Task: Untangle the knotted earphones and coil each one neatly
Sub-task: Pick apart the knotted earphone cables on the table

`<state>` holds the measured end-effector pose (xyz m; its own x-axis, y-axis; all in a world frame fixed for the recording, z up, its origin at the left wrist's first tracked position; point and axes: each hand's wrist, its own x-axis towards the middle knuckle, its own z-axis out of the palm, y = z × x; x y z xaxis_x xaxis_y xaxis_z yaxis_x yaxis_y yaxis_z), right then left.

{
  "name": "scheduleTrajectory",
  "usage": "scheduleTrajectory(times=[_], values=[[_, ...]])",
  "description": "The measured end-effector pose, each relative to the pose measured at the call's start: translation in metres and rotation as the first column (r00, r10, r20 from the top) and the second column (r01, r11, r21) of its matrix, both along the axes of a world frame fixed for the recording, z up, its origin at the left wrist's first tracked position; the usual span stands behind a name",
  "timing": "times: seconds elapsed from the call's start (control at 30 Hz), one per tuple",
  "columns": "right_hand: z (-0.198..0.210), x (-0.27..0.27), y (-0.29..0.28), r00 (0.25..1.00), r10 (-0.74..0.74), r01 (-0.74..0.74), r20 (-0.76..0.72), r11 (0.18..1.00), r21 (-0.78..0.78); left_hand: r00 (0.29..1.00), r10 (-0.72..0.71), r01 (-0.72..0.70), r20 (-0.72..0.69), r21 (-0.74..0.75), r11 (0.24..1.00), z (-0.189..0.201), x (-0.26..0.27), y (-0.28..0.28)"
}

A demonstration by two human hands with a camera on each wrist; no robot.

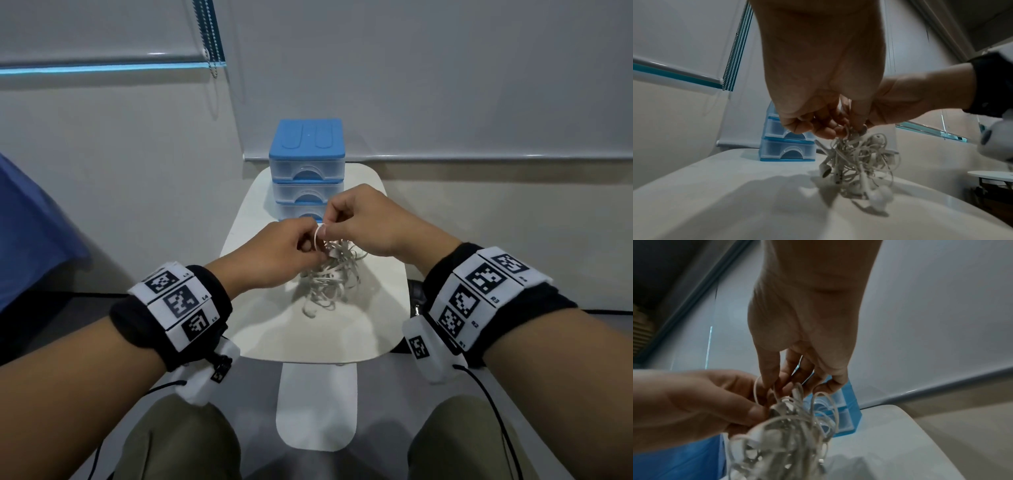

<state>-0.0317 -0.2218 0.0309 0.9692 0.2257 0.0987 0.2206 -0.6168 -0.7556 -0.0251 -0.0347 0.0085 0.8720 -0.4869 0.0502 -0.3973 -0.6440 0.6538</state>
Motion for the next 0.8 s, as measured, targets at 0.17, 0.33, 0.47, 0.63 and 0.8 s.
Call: scheduleTrajectory(times=[0.17, 0.33, 0.47, 0.63, 0.8], values=[[0.004, 0.001, 0.002, 0.994, 0.032, -0.032, 0.103, 0.999, 0.002, 0.989, 0.018, -0.015, 0.144, -0.022, 1.0, -0.003, 0.0, -0.006], [0.006, 0.001, 0.003, 0.988, 0.042, -0.057, 0.148, 0.993, 0.1, 0.979, 0.084, -0.074, 0.186, -0.061, 0.995, 0.006, 0.0, -0.007], [0.008, -0.004, 0.011, 0.989, 0.052, -0.068, 0.139, 0.991, 0.117, 0.978, 0.113, -0.119, 0.174, 0.028, 0.992, 0.009, 0.001, -0.004], [0.005, -0.013, 0.016, 0.981, 0.111, -0.089, 0.162, 0.987, -0.134, 0.976, 0.064, -0.107, 0.208, 0.201, 0.974, 0.005, -0.007, -0.008], [0.003, -0.011, 0.016, 0.979, 0.054, -0.01, 0.198, 0.976, -0.217, 0.977, 0.06, -0.114, 0.204, 0.268, 0.957, 0.0, -0.003, -0.003]])
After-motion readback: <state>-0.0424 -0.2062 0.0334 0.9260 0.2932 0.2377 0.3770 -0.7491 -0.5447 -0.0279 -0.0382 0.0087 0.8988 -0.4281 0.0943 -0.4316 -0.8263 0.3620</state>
